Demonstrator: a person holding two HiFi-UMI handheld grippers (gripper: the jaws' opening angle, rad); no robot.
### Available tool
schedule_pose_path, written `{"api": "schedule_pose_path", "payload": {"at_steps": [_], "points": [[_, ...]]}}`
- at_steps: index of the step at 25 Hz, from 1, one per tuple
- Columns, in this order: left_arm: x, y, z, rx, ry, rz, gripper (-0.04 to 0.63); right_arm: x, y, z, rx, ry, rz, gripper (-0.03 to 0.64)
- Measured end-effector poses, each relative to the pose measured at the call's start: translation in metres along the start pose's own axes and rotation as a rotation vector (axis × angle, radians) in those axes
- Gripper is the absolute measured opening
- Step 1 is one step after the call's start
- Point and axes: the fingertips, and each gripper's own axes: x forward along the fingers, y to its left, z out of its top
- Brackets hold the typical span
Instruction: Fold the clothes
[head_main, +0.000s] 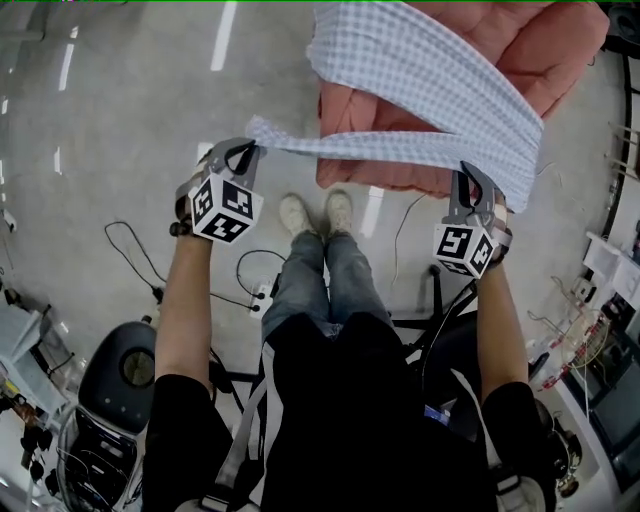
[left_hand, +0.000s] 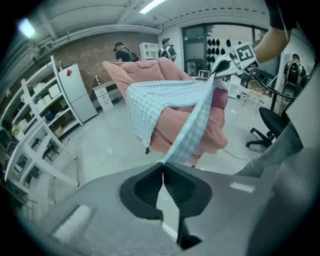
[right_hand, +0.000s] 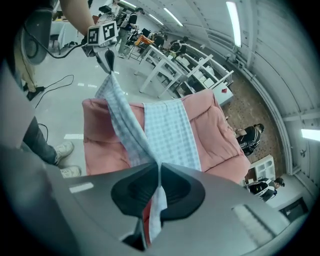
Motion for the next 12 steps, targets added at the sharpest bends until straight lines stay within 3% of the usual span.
{"api": "schedule_pose_path", "payload": {"at_steps": [5,9,12], "points": [[0.048,0.001,0.035,0.031,0.04,-0.03,0.042,0.025,-0.026,-0.027,0.038,0.011,0.017,0.015],[0.073,-0.005,0.017,-0.012,0.04,0.022,0.085,0.044,-0.015,-0.029,0.049,0.013,0.032,0.015],[0.076,-0.041,0.011,0.0,0.005,-0.007,0.08,0.043,-0.004,-0.036,0.045,0.005,0.043,0.015]]}}
